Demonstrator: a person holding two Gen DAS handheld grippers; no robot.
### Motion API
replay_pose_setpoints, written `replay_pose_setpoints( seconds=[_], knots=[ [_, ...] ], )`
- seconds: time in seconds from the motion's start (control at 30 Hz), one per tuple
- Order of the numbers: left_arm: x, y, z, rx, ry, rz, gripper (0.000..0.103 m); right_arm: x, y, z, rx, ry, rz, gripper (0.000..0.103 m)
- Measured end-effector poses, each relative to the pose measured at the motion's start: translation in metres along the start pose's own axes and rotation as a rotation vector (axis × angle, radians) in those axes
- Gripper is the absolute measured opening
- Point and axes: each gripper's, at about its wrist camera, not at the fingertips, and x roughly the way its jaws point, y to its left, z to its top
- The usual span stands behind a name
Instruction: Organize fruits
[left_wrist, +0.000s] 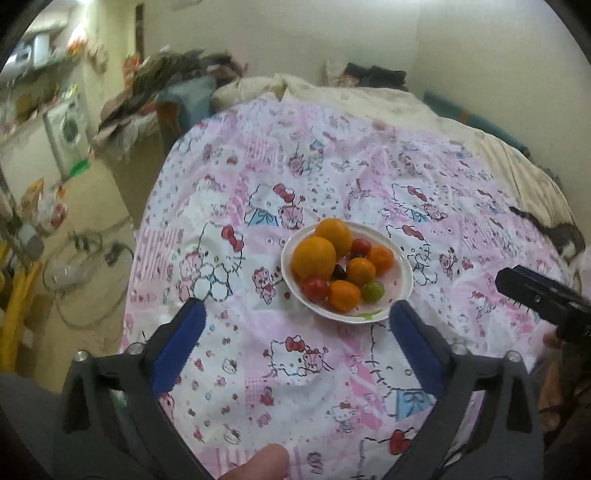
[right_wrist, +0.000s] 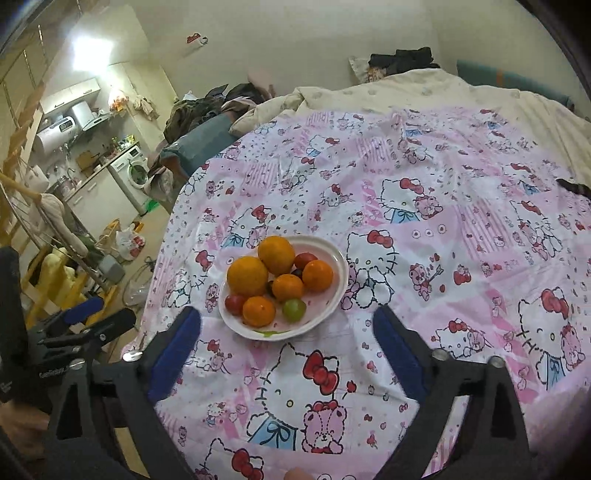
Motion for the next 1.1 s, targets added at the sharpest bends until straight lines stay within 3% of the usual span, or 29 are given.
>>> replay_pose_setpoints(
  seconds=[0.33, 1.1],
  knots=[
    [0.004, 0.005, -0.001, -0.043, -0.025, 0.002, 0.103, 0.010, 0.005, -0.011, -0.020, -0.053, -0.082, 0.103],
    [0.012, 0.006, -0.001, -0.069, -0.001, -0.006, 0.103, 0.022, 0.016, -0.012, -0.079, -0.054, -0.098, 0.103]
  ],
)
